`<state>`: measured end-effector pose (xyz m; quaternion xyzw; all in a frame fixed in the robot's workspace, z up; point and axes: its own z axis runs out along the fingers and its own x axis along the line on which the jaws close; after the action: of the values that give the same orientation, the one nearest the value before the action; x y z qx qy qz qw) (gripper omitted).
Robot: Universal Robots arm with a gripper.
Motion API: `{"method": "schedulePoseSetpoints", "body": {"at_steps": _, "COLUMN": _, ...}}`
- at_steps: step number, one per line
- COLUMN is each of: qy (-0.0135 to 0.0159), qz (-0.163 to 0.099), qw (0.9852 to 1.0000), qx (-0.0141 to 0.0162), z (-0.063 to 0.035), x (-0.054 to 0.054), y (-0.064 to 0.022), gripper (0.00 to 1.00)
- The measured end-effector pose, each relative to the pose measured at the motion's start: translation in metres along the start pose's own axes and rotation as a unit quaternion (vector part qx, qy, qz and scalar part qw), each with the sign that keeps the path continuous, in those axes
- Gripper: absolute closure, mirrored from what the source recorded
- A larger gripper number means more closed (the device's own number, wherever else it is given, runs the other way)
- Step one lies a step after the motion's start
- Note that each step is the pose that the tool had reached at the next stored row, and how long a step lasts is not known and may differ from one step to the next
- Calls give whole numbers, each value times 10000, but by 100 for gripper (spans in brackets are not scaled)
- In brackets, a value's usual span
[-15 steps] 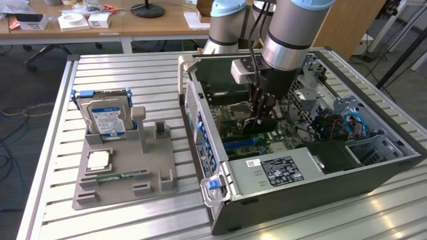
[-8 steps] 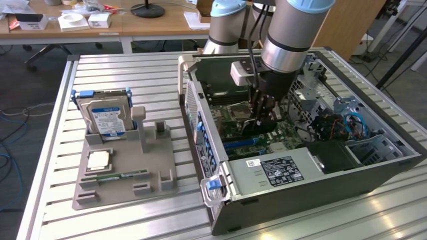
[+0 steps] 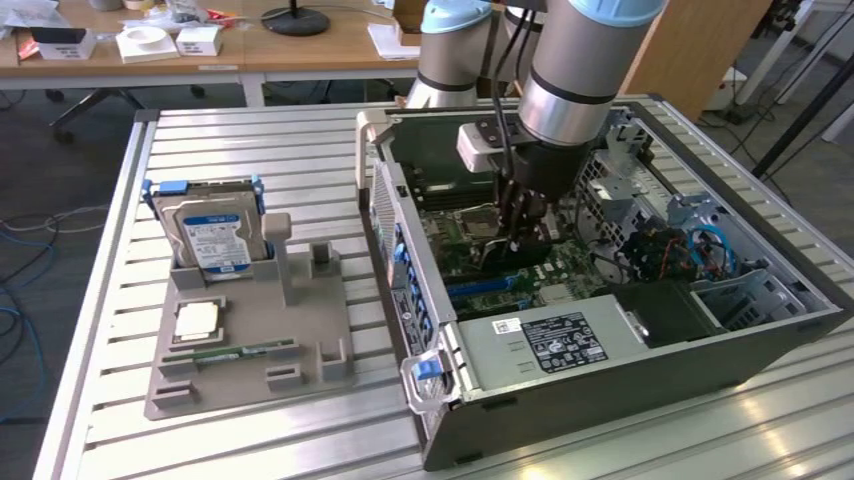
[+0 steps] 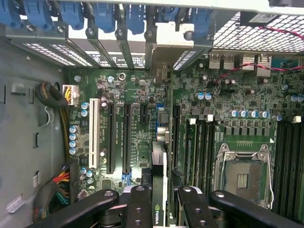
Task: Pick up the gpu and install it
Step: 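Insert the gpu into the slot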
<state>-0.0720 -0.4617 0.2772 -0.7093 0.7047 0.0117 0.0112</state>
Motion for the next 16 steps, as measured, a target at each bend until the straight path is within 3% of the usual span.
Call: {"method": "schedulePoseSetpoints", "body": {"at_steps": 16, "qy": -1, "qz": 1, "qw": 10000, "qx": 0, "z": 41, "x": 1, "y": 45, "gripper": 74}}
